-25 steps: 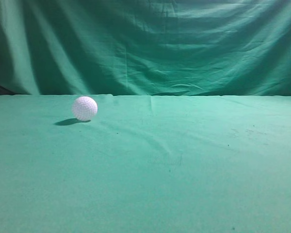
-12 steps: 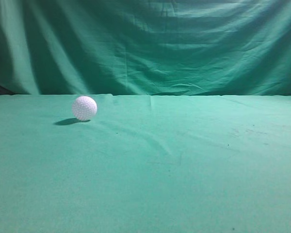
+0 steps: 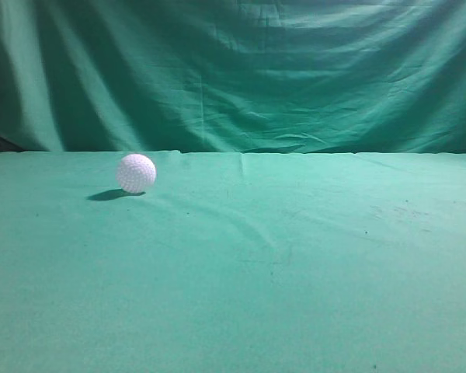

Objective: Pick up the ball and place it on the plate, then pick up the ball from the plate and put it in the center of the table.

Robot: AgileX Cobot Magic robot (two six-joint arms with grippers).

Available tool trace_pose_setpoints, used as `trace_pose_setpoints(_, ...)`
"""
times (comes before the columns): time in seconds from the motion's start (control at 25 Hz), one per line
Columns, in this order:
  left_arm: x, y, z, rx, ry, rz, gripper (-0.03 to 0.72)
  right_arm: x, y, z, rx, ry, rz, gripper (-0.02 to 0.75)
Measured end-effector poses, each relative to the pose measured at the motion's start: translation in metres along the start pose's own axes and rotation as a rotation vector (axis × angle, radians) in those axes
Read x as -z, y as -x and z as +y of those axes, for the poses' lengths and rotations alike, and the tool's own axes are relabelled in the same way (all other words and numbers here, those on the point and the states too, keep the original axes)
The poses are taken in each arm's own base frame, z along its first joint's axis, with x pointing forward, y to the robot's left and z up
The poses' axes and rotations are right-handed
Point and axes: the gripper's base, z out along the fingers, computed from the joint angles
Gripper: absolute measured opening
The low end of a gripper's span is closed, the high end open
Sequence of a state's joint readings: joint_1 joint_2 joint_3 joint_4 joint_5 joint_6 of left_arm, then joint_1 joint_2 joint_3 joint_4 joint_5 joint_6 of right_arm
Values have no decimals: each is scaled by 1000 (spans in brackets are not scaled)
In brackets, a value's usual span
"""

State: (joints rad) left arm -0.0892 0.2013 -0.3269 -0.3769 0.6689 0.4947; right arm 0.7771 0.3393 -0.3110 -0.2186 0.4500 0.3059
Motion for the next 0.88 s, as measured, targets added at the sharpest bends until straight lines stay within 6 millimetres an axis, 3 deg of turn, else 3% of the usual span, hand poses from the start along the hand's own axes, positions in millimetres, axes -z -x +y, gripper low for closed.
trace_pose_setpoints(0.56,0,1,0,0,5,-10,0,0,-7,-2,0,-25,79,0)
trace_pose_setpoints(0.6,0,1,0,0,5,-10,0,0,-8,-2,0,-27,86,49)
trace_pose_setpoints(0.88,0,1,1,0,6,-11,0,1,-12,-5,24,-54,136,49)
